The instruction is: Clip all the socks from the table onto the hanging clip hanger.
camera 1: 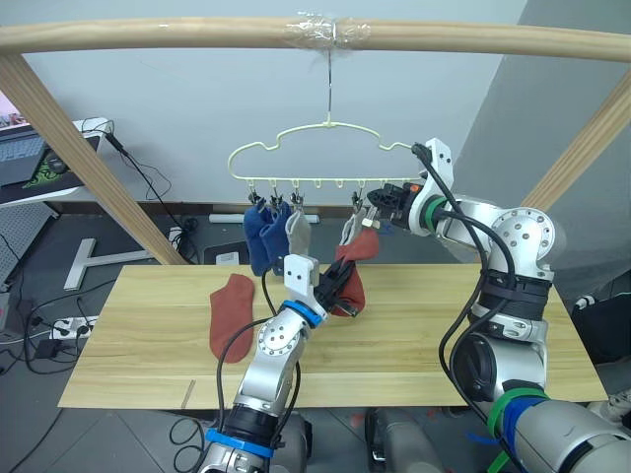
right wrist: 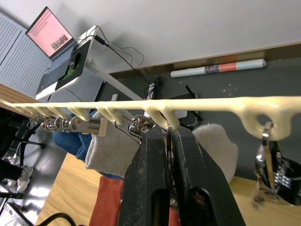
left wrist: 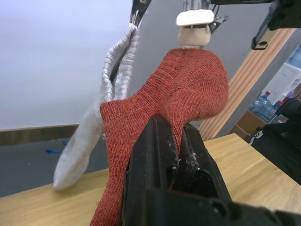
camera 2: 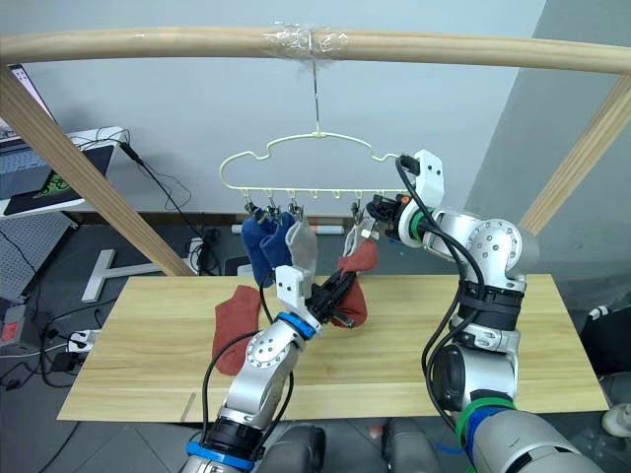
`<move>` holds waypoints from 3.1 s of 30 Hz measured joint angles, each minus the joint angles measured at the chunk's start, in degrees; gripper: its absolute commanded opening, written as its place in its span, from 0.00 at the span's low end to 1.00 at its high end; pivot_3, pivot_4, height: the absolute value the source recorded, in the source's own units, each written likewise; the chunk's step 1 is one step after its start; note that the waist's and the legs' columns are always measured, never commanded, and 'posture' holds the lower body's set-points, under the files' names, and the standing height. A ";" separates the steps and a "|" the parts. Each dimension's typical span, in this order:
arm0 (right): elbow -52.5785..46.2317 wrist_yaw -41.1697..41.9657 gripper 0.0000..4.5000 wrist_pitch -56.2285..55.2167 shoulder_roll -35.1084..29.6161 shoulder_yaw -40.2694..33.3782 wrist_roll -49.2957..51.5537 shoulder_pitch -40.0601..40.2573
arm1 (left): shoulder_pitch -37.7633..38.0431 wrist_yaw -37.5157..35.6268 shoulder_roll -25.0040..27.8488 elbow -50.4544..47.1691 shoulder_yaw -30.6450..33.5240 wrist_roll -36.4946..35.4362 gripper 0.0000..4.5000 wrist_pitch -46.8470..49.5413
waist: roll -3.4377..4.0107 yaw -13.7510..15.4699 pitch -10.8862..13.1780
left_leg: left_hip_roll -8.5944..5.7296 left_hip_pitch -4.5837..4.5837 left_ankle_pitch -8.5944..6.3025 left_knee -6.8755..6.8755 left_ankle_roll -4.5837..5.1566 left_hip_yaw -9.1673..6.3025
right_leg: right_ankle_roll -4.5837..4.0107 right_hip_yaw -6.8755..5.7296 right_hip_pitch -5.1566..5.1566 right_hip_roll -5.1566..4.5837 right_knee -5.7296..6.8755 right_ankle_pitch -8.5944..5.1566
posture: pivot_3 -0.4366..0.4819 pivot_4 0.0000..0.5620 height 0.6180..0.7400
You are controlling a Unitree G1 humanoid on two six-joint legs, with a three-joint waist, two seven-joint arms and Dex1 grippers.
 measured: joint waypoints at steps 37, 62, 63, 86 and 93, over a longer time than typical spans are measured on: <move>-12.87 6.38 1.00 -2.85 -7.62 1.12 6.21 7.73 | -3.71 -4.39 -3.03 -0.22 -0.64 -8.43 0.31 7.39 | 0.00 -1.37 0.00 | -0.01 -0.06 -0.01 0.00 0.02 0.18 | 0.05 -0.01 0.00 0.11 -0.01 -0.02 | 0.42 0.34 1.00; -12.80 2.74 0.63 -49.23 -5.46 25.45 -23.54 27.77 | -3.31 -11.31 17.81 -14.94 7.30 -11.16 0.92 15.77 | -0.01 -1.79 0.00 | 0.07 0.14 0.06 0.02 0.08 0.50 | 0.33 0.23 -0.02 0.03 0.02 -0.04 | 0.51 0.35 1.00; -11.96 2.59 0.63 -50.07 -5.17 25.37 -24.17 27.77 | -3.30 -11.77 18.76 -16.24 7.77 -11.39 0.92 16.48 | -0.01 -1.64 0.00 | 0.07 0.14 0.06 0.02 0.08 0.50 | 0.29 0.23 -0.02 0.03 0.01 -0.01 | 0.51 0.35 1.00; 5.01 1.69 0.33 -60.39 -1.42 24.31 -28.67 19.45 | -4.28 -10.77 21.18 -24.97 10.83 -15.60 0.92 23.46 | -0.01 -0.89 -0.01 | 0.06 0.15 0.06 0.03 0.08 0.47 | 0.15 0.21 -0.02 0.00 0.07 0.07 | 0.58 0.32 1.00; 9.37 1.21 0.33 -61.78 -0.99 23.52 -29.01 17.16 | -4.96 -10.83 21.62 -26.24 11.14 -16.85 0.92 24.60 | -0.01 -0.68 -0.01 | 0.06 0.14 0.07 0.02 0.07 0.51 | 0.14 0.24 -0.04 0.00 0.06 0.08 | 0.59 0.33 1.00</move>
